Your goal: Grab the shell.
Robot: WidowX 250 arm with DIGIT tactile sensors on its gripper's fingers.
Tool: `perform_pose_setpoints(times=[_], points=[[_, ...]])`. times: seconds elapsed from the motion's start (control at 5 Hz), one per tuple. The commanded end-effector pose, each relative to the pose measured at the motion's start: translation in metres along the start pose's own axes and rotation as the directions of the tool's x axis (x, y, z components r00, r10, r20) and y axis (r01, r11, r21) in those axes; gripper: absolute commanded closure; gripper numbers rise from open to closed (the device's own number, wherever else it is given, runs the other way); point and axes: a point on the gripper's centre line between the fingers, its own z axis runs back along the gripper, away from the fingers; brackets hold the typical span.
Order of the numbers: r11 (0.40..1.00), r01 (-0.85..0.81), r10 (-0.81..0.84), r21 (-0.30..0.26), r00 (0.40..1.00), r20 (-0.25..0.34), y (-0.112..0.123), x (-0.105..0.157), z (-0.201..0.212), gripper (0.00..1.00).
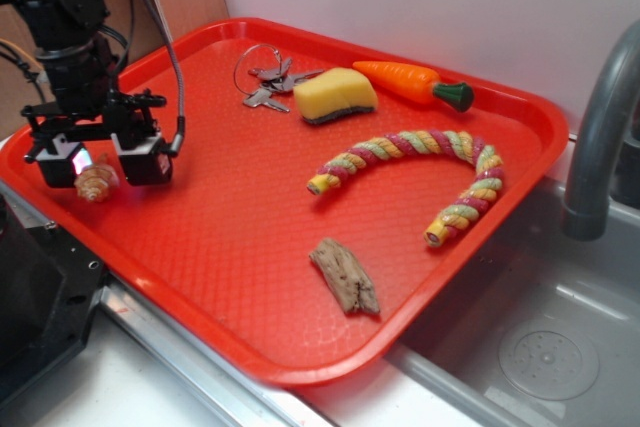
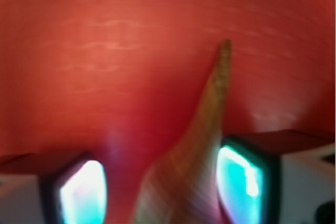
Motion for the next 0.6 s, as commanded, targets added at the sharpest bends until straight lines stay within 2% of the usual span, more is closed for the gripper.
perform_pose_setpoints(times=[0.0,0.2,0.4], points=[[0.994,0.111,-0.111,-0.006,0.994,0.012,-0.006,-0.004,0.000,1.00],[0.950,0.301,-0.299,-0.082,0.954,0.036,-0.014,0.000,0.040,1.00],[0.868,0.495,-0.488,-0.039,0.866,0.110,-0.030,0.009,0.091,1.00]])
